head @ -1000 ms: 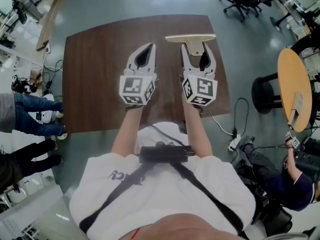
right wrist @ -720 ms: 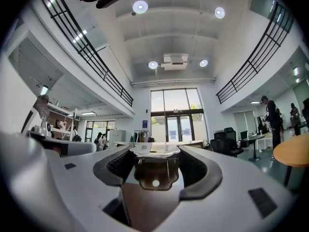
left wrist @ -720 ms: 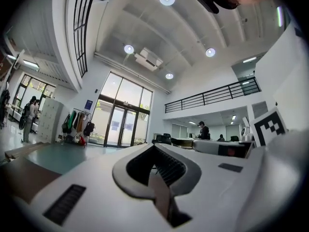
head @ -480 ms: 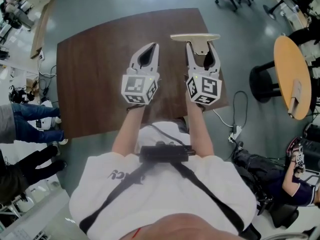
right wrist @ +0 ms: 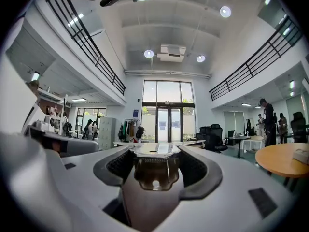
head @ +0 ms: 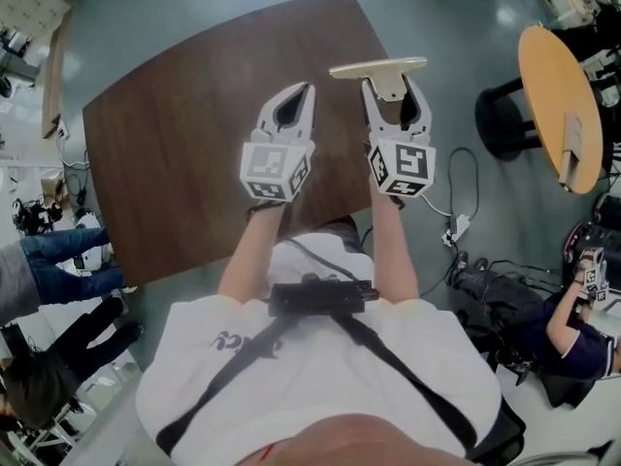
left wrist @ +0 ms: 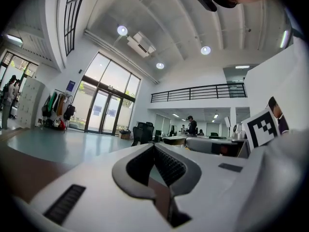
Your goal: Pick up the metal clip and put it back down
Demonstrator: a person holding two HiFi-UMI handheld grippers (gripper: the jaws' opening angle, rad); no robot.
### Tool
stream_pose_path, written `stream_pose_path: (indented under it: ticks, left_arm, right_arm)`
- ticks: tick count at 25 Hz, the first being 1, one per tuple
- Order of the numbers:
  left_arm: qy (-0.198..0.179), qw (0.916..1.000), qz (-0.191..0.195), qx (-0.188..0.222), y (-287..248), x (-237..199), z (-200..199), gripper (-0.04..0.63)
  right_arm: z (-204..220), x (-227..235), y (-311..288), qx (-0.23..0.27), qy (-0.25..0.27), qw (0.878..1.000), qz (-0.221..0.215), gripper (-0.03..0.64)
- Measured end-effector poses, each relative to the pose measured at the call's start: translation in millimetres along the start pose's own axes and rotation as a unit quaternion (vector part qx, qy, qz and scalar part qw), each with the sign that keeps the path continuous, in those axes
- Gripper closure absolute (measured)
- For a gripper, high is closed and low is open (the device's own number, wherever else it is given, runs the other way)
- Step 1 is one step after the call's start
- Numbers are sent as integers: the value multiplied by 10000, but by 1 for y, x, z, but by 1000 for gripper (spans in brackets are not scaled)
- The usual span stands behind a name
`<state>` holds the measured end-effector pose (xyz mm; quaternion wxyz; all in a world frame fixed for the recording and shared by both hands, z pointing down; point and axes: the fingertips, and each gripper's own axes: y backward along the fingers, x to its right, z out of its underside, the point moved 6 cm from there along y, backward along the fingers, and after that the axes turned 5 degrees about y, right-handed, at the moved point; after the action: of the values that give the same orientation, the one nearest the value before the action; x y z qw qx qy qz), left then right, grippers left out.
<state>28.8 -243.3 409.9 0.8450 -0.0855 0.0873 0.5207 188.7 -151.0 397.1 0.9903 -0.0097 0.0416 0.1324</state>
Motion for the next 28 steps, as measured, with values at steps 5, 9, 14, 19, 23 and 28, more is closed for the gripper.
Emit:
stream_pose_path:
  ticks: [5, 9, 14, 19, 23, 28]
  left_arm:
    - [82, 9992, 112, -380, -48, 14, 30, 584]
    - [148, 9971, 134, -728, -77, 20, 63, 584]
    - [182, 9934, 174, -1120, -108, 27, 105, 584]
    - [313, 9873, 352, -1518, -130, 33, 137, 584]
    - [389, 9826, 430, -1765, -147, 38, 162, 584]
    - [497, 9763, 521, -2040, -155, 43, 190, 584]
  right_arm:
    - [33, 53, -12, -293, -36, 9996, -8, 318]
    - [75, 91, -10, -668, -226, 9975, 36, 318]
    - [131, 132, -6, -1150, -413, 9924, 116, 318]
    - [185, 152, -3, -1611, -691, 9845, -70, 318]
    - [232, 159, -1, -2024, -895, 9750, -218, 318]
    - [278, 144, -1, -2456, -961, 9635, -451, 318]
